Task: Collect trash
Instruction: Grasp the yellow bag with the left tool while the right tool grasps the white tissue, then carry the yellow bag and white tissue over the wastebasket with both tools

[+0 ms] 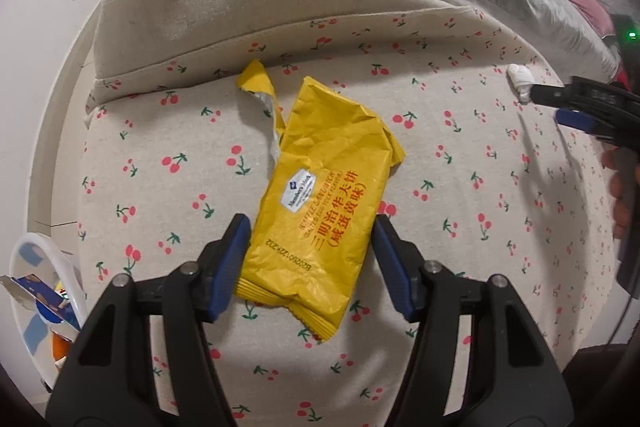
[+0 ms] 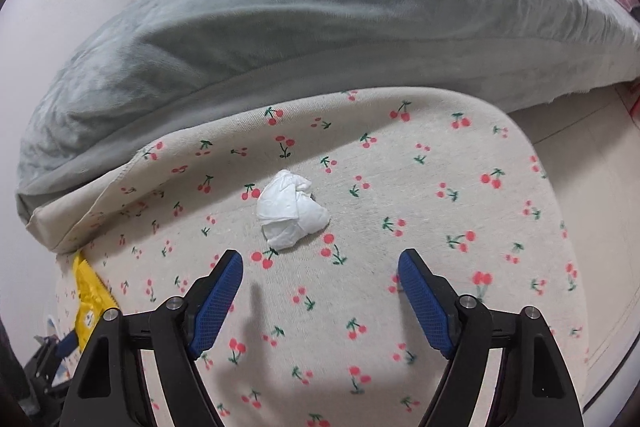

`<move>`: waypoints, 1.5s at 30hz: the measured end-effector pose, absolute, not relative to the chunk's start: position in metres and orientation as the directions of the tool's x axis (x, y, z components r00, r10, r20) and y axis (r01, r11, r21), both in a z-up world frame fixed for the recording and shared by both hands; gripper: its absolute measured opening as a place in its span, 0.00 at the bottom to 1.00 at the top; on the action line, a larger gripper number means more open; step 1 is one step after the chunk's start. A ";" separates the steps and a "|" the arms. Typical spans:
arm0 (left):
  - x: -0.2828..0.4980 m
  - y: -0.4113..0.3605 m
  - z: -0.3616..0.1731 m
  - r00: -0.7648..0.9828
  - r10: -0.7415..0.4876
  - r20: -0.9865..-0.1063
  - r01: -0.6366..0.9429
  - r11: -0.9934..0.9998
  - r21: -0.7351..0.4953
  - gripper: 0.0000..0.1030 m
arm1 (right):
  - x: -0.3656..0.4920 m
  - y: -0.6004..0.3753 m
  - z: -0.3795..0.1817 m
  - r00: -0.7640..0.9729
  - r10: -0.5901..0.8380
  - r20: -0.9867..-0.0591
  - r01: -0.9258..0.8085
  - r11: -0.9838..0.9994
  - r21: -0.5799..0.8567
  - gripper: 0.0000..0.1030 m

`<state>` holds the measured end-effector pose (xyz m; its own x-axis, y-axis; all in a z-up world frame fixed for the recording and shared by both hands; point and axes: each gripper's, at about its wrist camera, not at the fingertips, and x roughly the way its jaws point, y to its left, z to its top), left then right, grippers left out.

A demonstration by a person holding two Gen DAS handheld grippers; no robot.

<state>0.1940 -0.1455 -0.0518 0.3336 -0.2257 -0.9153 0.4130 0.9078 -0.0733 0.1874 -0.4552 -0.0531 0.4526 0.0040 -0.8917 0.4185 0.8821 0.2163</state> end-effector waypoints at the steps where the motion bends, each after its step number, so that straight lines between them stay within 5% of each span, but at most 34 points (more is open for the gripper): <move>1: 0.194 -0.145 -0.051 0.330 -0.234 -0.914 0.415 0.906 -0.082 0.59 | 0.191 -0.455 -0.055 0.453 0.002 -0.891 0.419 0.882 0.214 0.75; 7: 0.193 -0.141 -0.044 0.310 -0.282 -0.908 0.429 0.894 -0.132 0.47 | 0.208 -0.439 -0.058 0.475 -0.059 -0.878 0.394 0.906 0.152 0.67; 15: 0.184 -0.137 -0.038 0.306 -0.298 -0.904 0.430 0.891 -0.148 0.43 | 0.213 -0.427 -0.054 0.443 -0.124 -0.888 0.400 0.914 0.072 0.20; 45: 0.165 -0.068 0.013 0.413 -0.378 -0.828 0.363 0.903 -0.231 0.42 | 0.141 -0.314 0.056 0.632 0.143 -0.762 0.034 0.977 0.211 0.19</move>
<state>0.1652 -0.0676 0.0128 0.4132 -0.3782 -0.8284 0.3634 0.9026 -0.2309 0.1406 -0.3136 0.0557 0.6320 0.1428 -0.7617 0.0337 0.9769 0.2112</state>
